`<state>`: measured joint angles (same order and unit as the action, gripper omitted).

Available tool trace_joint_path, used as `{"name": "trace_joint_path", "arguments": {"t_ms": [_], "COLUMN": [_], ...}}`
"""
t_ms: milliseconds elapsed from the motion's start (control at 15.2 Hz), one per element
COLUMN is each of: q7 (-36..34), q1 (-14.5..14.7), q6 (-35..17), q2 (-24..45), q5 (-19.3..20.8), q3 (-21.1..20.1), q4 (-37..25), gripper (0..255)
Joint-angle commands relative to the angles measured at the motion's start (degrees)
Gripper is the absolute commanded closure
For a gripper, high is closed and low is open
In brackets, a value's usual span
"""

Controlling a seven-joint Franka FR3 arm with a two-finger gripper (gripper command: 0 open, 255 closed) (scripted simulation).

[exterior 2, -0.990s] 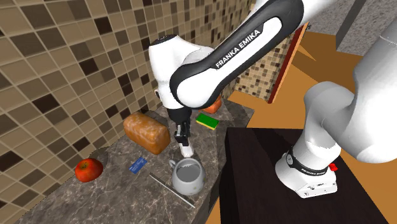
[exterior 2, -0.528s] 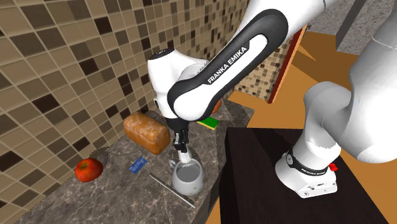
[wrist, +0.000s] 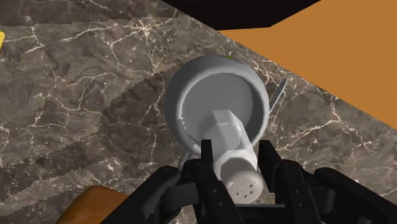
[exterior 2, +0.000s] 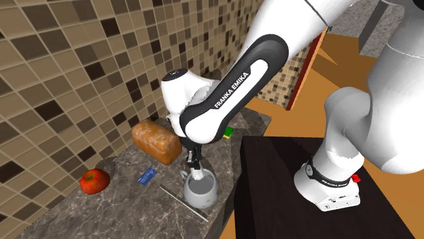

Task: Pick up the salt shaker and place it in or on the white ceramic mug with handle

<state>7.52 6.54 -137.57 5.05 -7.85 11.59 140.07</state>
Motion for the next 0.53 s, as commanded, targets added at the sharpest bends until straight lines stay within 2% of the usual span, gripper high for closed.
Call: {"name": "trace_joint_path", "arguments": {"t_ms": [0, 264, 462], "q7": [0.66, 2.02, 2.02], "q1": [-0.09, -0.25, -0.27], "q6": [-1.57, -4.91, -4.91], "q2": [1.36, 4.7, 4.7], "q5": [-0.63, -2.31, -2.31], "q3": [-0.06, -0.5, -0.51], "q4": [0.26, 0.41, 0.41], "gripper": [255, 255, 255]}}
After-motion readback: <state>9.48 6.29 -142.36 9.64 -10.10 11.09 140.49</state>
